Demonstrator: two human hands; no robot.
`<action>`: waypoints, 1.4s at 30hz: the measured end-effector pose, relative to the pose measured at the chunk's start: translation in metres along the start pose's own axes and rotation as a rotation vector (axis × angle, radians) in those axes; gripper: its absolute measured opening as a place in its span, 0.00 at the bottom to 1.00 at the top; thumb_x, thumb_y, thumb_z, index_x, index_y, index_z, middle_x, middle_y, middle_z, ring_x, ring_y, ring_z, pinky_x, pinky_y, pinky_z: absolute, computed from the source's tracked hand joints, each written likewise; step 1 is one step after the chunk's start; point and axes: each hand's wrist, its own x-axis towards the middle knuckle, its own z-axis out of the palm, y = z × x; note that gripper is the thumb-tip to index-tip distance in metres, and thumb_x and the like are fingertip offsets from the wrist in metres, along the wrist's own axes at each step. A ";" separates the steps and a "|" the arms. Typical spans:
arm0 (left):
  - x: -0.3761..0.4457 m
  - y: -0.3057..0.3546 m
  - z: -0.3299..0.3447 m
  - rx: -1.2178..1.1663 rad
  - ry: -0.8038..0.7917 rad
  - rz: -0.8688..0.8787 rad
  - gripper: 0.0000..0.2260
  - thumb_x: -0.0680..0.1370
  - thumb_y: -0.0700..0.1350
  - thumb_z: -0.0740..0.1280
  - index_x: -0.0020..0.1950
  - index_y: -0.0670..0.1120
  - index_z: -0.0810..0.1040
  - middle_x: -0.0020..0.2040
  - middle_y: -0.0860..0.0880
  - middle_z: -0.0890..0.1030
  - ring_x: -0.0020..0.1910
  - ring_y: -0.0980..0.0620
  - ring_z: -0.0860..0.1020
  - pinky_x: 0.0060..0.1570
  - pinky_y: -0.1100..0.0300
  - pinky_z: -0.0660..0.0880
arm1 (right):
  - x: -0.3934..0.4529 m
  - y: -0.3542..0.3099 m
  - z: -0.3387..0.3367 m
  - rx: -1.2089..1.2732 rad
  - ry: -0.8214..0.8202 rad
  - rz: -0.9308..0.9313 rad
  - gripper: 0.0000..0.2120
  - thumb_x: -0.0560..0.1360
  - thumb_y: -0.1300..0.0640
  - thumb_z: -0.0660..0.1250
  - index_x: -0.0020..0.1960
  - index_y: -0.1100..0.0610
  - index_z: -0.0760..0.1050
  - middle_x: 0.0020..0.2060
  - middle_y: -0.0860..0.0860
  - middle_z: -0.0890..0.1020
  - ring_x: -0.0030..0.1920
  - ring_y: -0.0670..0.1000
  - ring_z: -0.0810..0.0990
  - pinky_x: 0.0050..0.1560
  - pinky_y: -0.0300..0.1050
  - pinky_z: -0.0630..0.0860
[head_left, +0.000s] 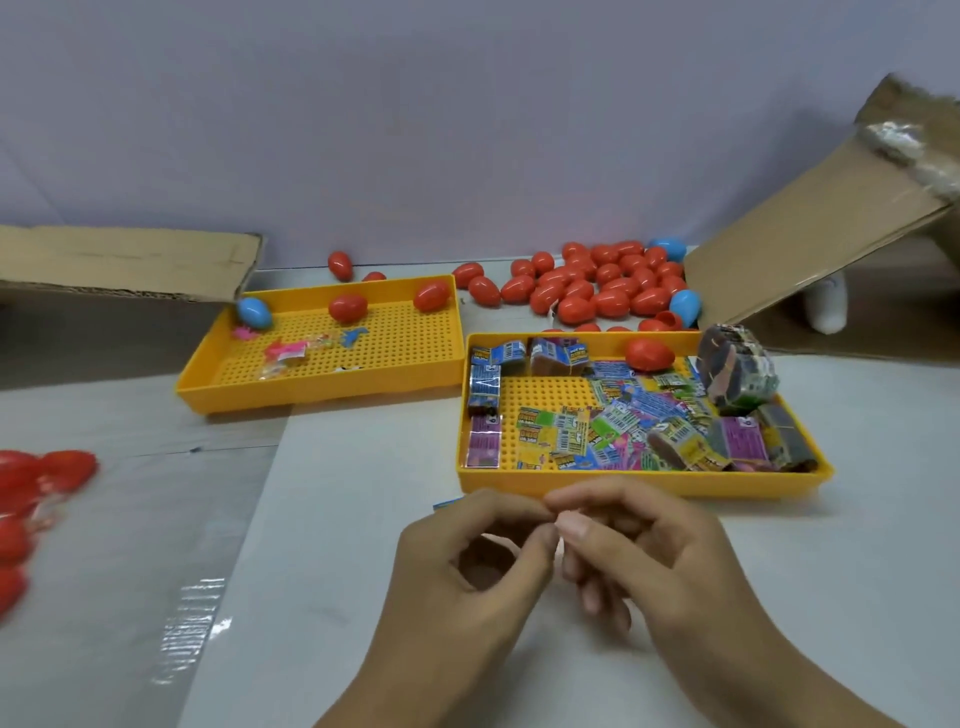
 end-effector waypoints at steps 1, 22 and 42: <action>0.000 0.001 -0.001 -0.012 0.011 -0.016 0.04 0.72 0.44 0.72 0.44 0.52 0.85 0.37 0.48 0.84 0.32 0.51 0.81 0.32 0.54 0.79 | 0.001 0.000 -0.002 0.015 0.013 0.017 0.07 0.71 0.55 0.69 0.47 0.51 0.83 0.30 0.55 0.81 0.26 0.50 0.76 0.23 0.37 0.68; 0.239 -0.049 -0.044 0.933 0.266 -0.076 0.16 0.77 0.44 0.72 0.64 0.43 0.78 0.57 0.41 0.82 0.50 0.47 0.78 0.46 0.58 0.74 | 0.011 -0.005 -0.008 0.118 -0.068 0.135 0.04 0.76 0.56 0.68 0.44 0.53 0.81 0.30 0.50 0.80 0.26 0.47 0.76 0.27 0.32 0.70; 0.003 0.004 -0.003 -0.156 -0.089 0.149 0.16 0.69 0.41 0.75 0.57 0.49 0.83 0.51 0.46 0.82 0.48 0.46 0.82 0.43 0.59 0.78 | -0.002 -0.019 -0.012 -0.001 -0.087 0.179 0.25 0.75 0.39 0.64 0.36 0.61 0.77 0.23 0.55 0.76 0.19 0.47 0.67 0.21 0.32 0.62</action>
